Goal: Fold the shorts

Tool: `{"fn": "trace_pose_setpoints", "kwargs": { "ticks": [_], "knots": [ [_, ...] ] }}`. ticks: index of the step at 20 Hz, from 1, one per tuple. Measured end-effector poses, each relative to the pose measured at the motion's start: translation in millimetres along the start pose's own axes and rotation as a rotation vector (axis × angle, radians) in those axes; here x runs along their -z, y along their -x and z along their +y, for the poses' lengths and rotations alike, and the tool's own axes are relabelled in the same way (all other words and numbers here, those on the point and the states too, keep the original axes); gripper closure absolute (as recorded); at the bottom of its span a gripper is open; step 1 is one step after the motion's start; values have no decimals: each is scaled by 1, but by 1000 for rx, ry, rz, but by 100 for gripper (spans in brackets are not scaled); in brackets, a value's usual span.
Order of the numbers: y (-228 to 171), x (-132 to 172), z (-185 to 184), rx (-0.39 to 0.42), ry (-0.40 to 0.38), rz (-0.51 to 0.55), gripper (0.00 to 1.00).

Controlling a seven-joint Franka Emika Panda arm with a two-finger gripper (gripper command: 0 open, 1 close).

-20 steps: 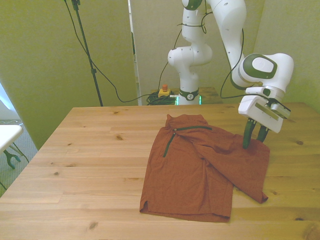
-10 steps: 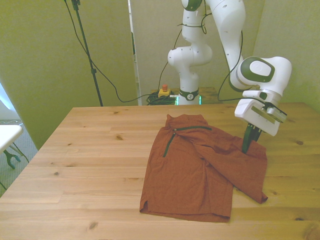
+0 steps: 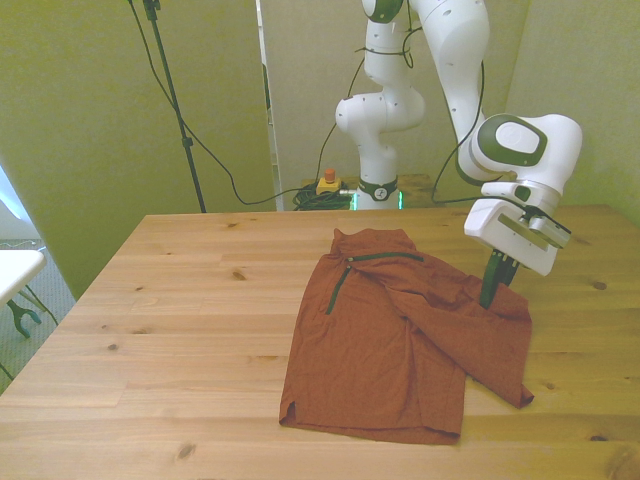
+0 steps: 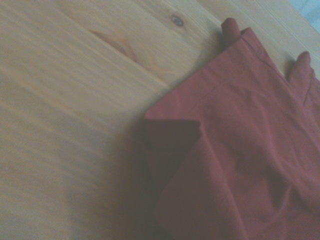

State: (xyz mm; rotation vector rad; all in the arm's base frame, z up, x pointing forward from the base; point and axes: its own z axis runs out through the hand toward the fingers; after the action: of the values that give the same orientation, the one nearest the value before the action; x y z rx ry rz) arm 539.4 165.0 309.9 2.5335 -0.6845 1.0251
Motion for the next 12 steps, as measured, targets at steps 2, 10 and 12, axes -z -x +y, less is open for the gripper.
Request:
{"fn": "trace_pose_setpoints", "kwargs": {
  "ticks": [2, 10, 12],
  "knots": [
    [-18, -3, 4, -30, 4, 15, 100],
    [-101, -17, 29, -137, 51, 87, 100],
    [-125, -26, 40, -170, 70, 103, 100]
  ]
}}
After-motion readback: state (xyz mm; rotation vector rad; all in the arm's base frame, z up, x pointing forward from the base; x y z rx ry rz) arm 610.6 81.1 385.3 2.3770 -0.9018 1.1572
